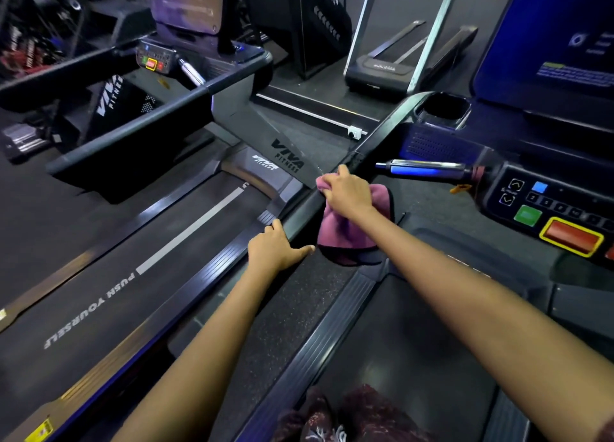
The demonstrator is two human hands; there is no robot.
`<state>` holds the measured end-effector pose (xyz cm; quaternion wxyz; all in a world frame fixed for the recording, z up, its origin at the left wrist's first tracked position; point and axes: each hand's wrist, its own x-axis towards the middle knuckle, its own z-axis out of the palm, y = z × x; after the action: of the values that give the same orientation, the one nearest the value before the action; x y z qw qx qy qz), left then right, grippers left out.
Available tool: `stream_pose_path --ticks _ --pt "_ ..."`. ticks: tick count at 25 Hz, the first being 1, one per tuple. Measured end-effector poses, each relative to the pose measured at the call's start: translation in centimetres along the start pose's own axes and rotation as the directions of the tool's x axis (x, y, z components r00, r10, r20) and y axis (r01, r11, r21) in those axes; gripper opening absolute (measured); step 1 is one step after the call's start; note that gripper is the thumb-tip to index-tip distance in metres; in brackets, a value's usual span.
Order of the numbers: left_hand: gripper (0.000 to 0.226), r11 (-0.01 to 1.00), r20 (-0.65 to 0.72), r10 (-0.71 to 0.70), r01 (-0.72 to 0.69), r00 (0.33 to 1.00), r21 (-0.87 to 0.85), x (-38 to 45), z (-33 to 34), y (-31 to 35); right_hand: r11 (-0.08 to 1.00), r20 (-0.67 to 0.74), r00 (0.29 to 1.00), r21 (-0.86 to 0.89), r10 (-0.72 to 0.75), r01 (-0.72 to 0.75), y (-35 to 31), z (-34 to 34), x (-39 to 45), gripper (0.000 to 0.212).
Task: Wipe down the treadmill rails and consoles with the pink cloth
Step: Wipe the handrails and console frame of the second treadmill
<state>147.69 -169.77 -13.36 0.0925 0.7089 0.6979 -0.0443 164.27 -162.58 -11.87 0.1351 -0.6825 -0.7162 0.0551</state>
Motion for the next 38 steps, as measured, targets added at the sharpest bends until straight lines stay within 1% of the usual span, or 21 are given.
stream_pose_path --ticks 2,3,5,6,8,10,11,12,14,16,17,18,21,22,24,26,27,29,31,35,38 --pt "0.086 1.000 0.058 0.007 -0.008 0.998 0.006 1.0 -0.7 0.4 0.998 0.024 0.998 0.020 -0.060 0.060 -0.6 0.2 -1.1 0.029" --pt "0.082 0.999 0.049 0.041 -0.041 0.998 -0.018 1.7 -0.9 0.8 0.992 0.038 0.992 0.056 -0.119 0.117 -0.3 0.4 -2.1 0.031" --pt "0.073 0.986 -0.042 0.157 -0.159 0.987 -0.049 3.1 -0.6 1.9 0.973 0.034 0.982 0.144 -0.185 0.179 1.5 0.5 -3.8 0.035" --pt "0.071 0.975 -0.103 0.216 -0.220 0.971 -0.029 3.7 -0.3 2.5 0.976 0.023 0.985 0.141 -0.172 0.167 2.4 0.2 -3.7 0.036" --pt "0.075 0.958 -0.201 0.285 -0.282 0.937 0.043 4.3 0.5 3.1 0.996 0.016 0.999 0.080 -0.051 0.049 3.7 -0.3 -1.4 0.033" --pt "0.085 0.956 -0.238 0.295 -0.287 0.926 0.066 4.8 1.0 3.0 0.995 0.010 0.996 0.051 0.083 -0.084 4.0 -0.9 1.7 0.028" --pt "0.089 0.956 -0.237 0.292 -0.287 0.927 0.058 4.9 1.1 2.9 0.994 0.003 0.995 0.029 0.101 -0.101 3.5 -1.0 2.7 0.025" --pt "0.092 0.956 -0.237 0.292 -0.289 0.927 0.050 4.9 1.2 2.9 0.997 0.000 0.997 -0.010 0.082 -0.082 2.8 -0.9 3.2 0.023" --pt "0.093 0.957 -0.230 0.289 -0.287 0.929 0.042 5.0 1.3 2.9 0.997 0.003 0.999 -0.068 -0.046 0.046 1.7 -0.3 2.3 0.022" --pt "0.092 0.959 -0.222 0.281 -0.277 0.934 0.050 5.1 1.4 3.0 0.985 0.013 0.985 0.006 -0.173 0.173 2.6 0.2 0.1 0.027" --pt "0.092 0.961 -0.225 0.278 -0.273 0.934 0.054 5.1 1.5 3.0 0.980 0.012 0.982 0.061 -0.188 0.187 3.6 0.2 -0.6 0.030" --pt "0.092 0.962 -0.228 0.274 -0.269 0.934 0.050 5.2 1.4 3.0 0.984 0.009 0.986 0.075 -0.165 0.164 4.5 -0.2 -0.5 0.032" --pt "0.092 0.963 -0.230 0.267 -0.271 0.936 0.016 5.3 1.4 2.9 0.999 -0.002 0.999 0.010 0.053 -0.053 5.2 -1.0 3.1 0.028" --pt "0.092 0.963 -0.235 0.263 -0.270 0.936 0.004 5.2 1.4 2.9 0.996 0.004 0.996 -0.021 0.090 -0.089 4.5 -1.1 4.4 0.025" --pt "0.091 0.963 -0.243 0.259 -0.269 0.935 -0.007 5.1 1.4 3.0 0.991 0.004 0.999 -0.125 0.042 -0.041 2.5 -1.3 5.5 0.023" --pt "0.091 0.964 -0.237 0.254 -0.265 0.938 -0.013 5.2 1.5 2.9 0.975 0.025 0.996 -0.204 -0.084 0.087 1.6 -1.0 4.4 0.024" --pt "0.091 0.965 -0.234 0.249 -0.260 0.940 -0.015 5.1 1.5 2.9 0.968 0.037 0.988 -0.197 -0.151 0.155 2.1 -0.7 3.2 0.027" --pt "0.090 0.967 -0.230 0.244 -0.254 0.942 -0.013 5.1 1.5 3.0 0.978 0.021 0.979 -0.045 -0.202 0.203 4.2 -0.1 0.9 0.033" --pt "0.091 0.968 -0.227 0.242 -0.251 0.943 -0.013 5.1 1.5 3.0 0.989 -0.020 0.992 0.068 -0.128 0.129 6.3 0.1 0.2 0.035" --pt "0.090 0.968 -0.222 0.233 -0.247 0.947 -0.038 5.1 1.3 3.1 0.990 -0.050 0.990 0.061 0.131 -0.127 5.7 -0.4 4.4 0.024" --pt "0.089 0.968 -0.223 0.227 -0.245 0.948 -0.054 4.9 1.2 3.0 0.987 -0.052 0.986 0.001 0.161 -0.161 3.7 -0.7 5.3 0.021"
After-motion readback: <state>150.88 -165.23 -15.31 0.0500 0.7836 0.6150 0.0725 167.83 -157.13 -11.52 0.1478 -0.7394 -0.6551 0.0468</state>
